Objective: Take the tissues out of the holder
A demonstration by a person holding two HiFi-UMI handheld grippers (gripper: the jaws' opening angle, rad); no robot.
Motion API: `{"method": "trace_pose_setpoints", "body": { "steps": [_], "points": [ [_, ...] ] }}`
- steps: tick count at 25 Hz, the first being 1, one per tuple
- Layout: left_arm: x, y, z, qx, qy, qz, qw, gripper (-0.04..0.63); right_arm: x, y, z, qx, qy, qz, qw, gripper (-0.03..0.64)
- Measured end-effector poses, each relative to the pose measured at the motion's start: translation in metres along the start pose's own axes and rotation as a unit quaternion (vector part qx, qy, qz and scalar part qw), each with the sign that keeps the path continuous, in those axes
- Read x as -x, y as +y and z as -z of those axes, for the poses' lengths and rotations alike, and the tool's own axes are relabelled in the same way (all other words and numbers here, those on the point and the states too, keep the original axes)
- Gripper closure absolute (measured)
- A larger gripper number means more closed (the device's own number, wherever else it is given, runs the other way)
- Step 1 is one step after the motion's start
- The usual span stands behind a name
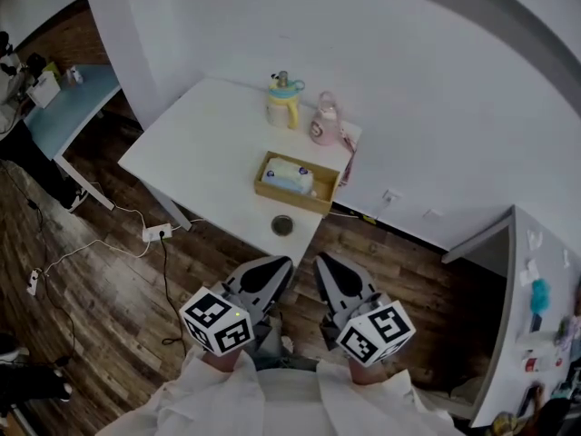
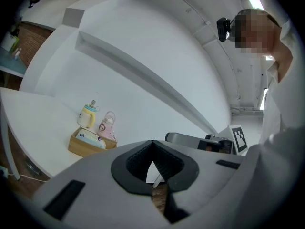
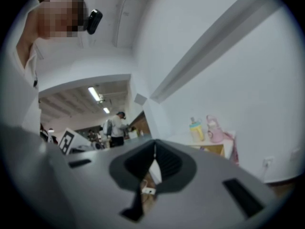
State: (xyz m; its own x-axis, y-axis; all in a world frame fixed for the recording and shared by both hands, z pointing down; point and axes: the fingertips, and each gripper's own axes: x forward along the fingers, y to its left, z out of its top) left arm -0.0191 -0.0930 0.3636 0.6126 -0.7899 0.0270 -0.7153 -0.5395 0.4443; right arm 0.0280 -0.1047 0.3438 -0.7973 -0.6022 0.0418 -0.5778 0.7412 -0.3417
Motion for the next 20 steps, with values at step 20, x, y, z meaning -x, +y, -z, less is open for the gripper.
{"method": "trace_pose_setpoints", "body": {
  "steps": [20],
  "points": [
    [-0.082,0.124,-0.058,-0.028,0.059,0.020,0.9976,0.583,-0.118,-0.070,-0.040,-0.014,-0.018,0.039,0.999,0.604]
  ]
}}
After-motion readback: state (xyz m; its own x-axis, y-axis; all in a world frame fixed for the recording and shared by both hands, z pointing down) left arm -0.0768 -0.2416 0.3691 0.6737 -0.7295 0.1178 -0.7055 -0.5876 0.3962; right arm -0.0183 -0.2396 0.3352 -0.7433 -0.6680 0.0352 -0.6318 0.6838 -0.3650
